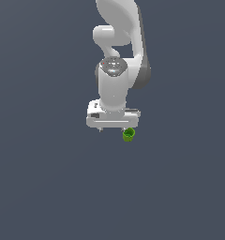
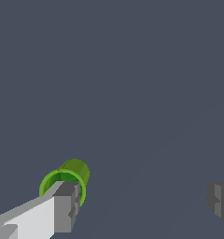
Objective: Pick up the object and move it to a goal position.
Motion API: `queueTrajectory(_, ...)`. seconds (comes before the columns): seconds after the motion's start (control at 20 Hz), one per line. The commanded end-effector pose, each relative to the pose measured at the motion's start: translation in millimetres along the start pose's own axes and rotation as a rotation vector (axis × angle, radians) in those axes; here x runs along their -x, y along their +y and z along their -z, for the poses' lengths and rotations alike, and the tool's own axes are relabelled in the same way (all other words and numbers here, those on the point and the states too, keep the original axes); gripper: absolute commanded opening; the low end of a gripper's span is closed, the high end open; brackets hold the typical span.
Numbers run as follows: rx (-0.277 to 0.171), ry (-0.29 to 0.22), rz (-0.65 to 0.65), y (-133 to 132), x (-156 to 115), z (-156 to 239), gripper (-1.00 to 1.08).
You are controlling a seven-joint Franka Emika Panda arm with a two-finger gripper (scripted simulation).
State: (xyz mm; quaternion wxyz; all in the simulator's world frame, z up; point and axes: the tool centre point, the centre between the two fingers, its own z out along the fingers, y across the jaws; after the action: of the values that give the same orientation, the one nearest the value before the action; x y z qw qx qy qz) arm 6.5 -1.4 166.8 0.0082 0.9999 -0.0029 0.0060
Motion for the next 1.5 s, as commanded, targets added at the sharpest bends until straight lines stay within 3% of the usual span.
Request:
queueTrajectory(0.0,-0.001,-0.001,-0.03,-2.5,0.9,-1.8,1.0)
queueTrajectory(1.45,-0.013,-0.015,-0.705,-48.9,23.4,-37.7,1.0)
